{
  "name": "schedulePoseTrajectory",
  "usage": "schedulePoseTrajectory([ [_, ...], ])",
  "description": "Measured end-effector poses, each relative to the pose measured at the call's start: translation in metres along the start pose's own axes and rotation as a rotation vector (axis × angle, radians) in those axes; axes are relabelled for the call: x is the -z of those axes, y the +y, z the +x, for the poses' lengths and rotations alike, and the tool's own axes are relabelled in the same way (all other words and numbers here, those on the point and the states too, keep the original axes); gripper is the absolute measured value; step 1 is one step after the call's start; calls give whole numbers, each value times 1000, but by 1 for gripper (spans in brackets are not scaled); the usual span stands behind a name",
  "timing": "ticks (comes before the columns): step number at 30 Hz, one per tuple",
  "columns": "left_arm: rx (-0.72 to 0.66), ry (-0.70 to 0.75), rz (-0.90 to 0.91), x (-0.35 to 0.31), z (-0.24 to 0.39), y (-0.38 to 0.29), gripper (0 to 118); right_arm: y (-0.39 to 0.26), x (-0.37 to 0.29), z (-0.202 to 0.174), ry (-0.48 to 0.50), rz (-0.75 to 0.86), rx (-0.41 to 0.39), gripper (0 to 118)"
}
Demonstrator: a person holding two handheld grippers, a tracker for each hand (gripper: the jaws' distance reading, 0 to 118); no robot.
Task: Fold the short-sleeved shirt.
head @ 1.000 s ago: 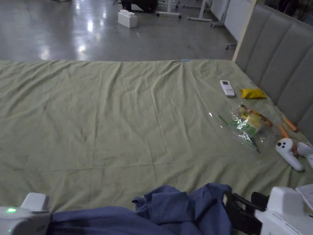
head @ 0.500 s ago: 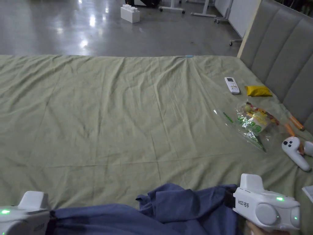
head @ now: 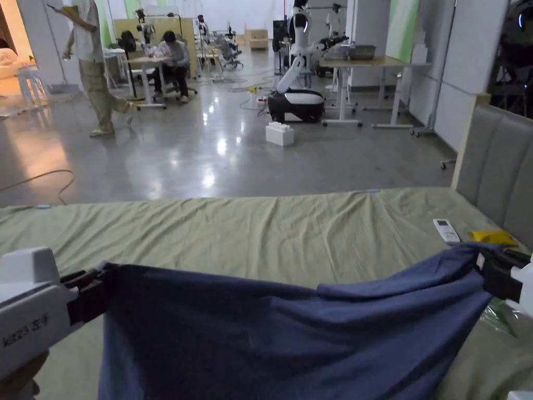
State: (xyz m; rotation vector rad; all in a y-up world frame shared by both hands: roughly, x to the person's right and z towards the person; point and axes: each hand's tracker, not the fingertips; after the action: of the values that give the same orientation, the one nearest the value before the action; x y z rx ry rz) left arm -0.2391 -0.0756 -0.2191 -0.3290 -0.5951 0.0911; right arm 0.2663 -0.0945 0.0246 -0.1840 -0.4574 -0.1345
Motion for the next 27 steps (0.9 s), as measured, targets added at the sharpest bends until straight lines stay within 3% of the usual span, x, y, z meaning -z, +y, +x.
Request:
schedulePoseTrajectory([
  [7,58,41,247,-59,-6,105,5,125,-33,-31,5,231,-33,3],
  [11,54,91,372,-85,-7,149,5,191,-42,-45,-78,319,-93,3],
  [15,58,97,411,-97,-2,185,5,243,-43,-50,-76,352,-53,3],
  [17,74,118,428,-96,0,198,5,257,-41,-52,-74,349,-16,3],
  [21,72,127,423,-82,0,216,5,274,-31,-62,-118,385,-108,3],
  [27,97,151,370,-42,-4,215,5,269,-2,-66,-130,360,-134,3],
])
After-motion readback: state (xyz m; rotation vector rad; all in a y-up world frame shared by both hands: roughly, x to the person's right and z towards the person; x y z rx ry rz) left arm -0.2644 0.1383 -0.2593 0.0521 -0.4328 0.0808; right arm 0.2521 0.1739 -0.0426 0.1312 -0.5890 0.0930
